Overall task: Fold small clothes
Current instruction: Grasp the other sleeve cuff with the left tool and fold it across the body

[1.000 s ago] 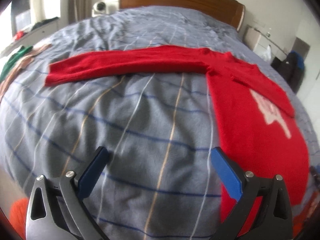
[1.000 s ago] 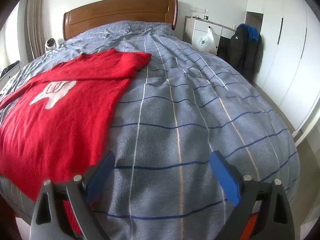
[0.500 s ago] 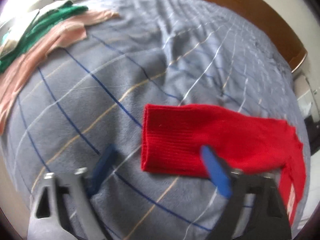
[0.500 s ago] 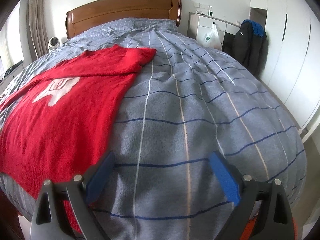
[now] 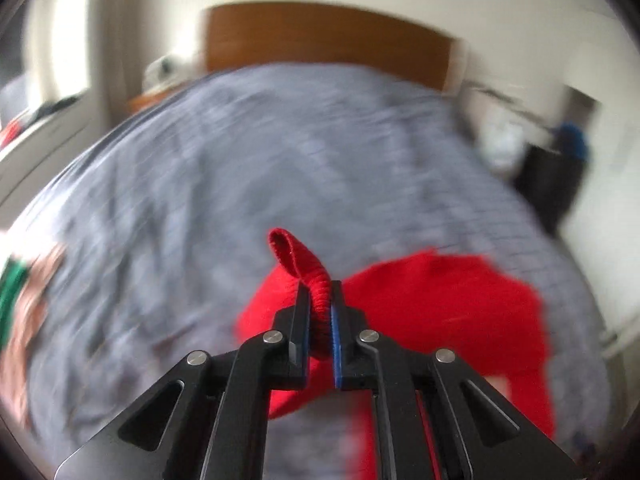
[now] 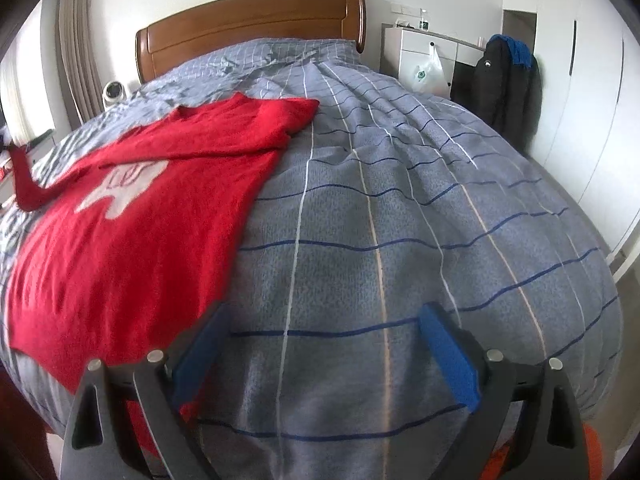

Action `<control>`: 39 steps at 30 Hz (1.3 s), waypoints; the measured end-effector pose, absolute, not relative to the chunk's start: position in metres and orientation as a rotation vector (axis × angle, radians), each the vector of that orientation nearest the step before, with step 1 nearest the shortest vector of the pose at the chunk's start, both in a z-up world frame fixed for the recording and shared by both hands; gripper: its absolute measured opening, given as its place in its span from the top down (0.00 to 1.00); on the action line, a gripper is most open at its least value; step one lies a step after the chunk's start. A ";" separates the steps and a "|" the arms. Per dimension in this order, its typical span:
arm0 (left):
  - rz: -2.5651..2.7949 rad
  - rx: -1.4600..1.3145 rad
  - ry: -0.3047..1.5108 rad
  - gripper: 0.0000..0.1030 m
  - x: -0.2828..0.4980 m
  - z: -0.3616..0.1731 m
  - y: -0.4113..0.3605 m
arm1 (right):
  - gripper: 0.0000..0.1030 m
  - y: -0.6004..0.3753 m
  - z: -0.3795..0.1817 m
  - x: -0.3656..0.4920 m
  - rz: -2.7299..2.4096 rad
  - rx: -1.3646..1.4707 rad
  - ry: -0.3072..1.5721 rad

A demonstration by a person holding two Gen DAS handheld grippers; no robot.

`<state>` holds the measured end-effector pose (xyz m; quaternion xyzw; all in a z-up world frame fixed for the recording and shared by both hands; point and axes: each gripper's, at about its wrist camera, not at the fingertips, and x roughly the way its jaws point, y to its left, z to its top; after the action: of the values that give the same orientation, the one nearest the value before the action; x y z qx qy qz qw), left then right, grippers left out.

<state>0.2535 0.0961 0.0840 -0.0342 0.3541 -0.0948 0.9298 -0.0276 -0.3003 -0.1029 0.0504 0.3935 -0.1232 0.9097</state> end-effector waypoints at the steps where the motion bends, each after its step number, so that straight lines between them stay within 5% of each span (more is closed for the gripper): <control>1: -0.251 -0.053 0.711 0.94 0.256 0.092 0.066 | 0.08 -0.301 -0.103 -0.028 -0.252 0.112 0.811; 4: -0.403 -0.001 0.686 0.92 0.253 0.098 -0.017 | 0.08 -0.305 -0.101 -0.031 -0.250 0.132 0.801; 5: -0.475 0.018 0.694 0.82 0.251 0.091 -0.047 | 0.08 -0.305 -0.100 -0.031 -0.250 0.137 0.795; 6: -0.523 0.033 0.719 0.72 0.252 0.084 -0.064 | 0.08 -0.306 -0.099 -0.032 -0.248 0.140 0.791; 7: -0.555 0.048 0.761 0.40 0.254 0.073 -0.080 | 0.08 -0.306 -0.099 -0.032 -0.247 0.143 0.790; 8: -0.555 0.056 0.800 0.27 0.253 0.059 -0.090 | 0.08 -0.306 -0.099 -0.033 -0.245 0.144 0.789; 15: -0.456 -0.008 0.841 0.28 0.233 0.009 0.002 | 0.08 -0.305 -0.096 -0.036 -0.207 0.161 0.773; 20: -0.375 0.036 0.940 0.49 0.221 -0.039 0.077 | 0.08 -0.309 -0.101 -0.032 -0.200 0.200 0.791; 25: -0.399 0.110 1.007 0.58 0.221 -0.080 0.075 | 0.08 -0.308 -0.103 -0.031 -0.214 0.197 0.803; 31: -0.250 -0.058 0.939 0.96 0.254 -0.098 0.068 | 0.08 -0.302 -0.106 -0.030 -0.230 0.154 0.816; 39: -0.130 -0.185 0.899 0.99 0.237 -0.110 0.088 | 0.08 -0.307 -0.111 -0.027 -0.229 0.166 0.835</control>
<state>0.2374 0.0881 -0.1104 -0.0893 0.4338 -0.0628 0.8944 -0.0265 -0.3070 -0.1109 0.0805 0.4041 -0.1110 0.9044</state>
